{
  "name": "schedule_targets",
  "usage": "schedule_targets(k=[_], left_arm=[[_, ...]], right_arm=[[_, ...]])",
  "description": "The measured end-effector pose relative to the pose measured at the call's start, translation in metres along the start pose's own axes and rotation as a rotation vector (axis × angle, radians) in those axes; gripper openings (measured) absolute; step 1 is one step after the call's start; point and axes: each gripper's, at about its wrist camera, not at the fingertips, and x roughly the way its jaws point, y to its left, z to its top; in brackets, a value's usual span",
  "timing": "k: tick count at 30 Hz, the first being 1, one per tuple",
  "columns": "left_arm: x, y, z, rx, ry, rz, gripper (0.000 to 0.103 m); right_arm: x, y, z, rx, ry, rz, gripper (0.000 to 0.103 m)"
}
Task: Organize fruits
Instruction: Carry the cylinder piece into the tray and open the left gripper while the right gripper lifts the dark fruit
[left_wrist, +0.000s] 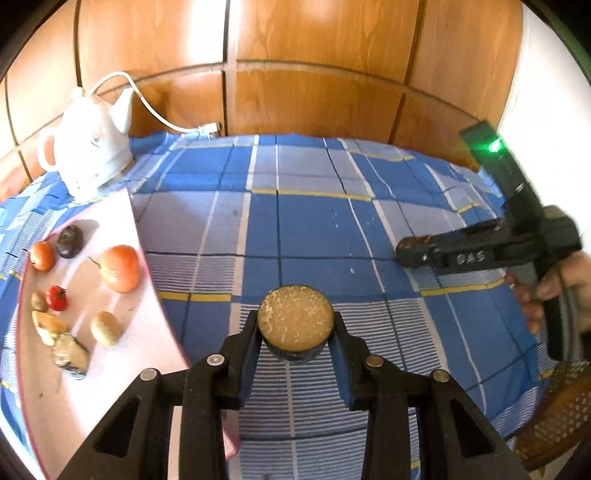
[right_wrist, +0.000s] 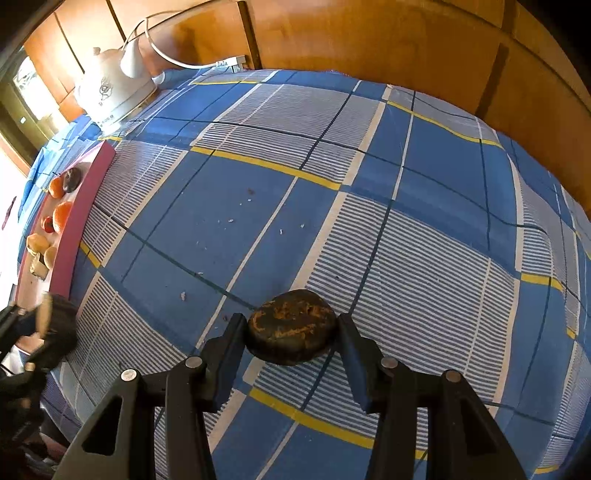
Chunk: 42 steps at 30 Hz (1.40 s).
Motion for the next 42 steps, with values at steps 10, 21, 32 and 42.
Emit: schedule_targets(k=[10,21,32,42], left_arm=[[-0.028,0.008,-0.001,-0.027,-0.032,0.006,0.036],[-0.042,0.015,-0.005,-0.05,-0.049,0.02,0.036],[-0.044,0.024,-0.009,-0.071,-0.044,0.03,0.036],[-0.064,0.083,-0.023,-0.205,-0.046,0.105,0.036]], right_arm=[[0.006,0.014,-0.004,-0.069,0.017,-0.084,0.05],[0.006,0.005,0.003,-0.037,0.031,-0.068,0.05],[0.002,0.004,0.007,-0.034,0.011,-0.102,0.05],[-0.002,0.01,0.004,-0.068,-0.014,-0.117,0.05]])
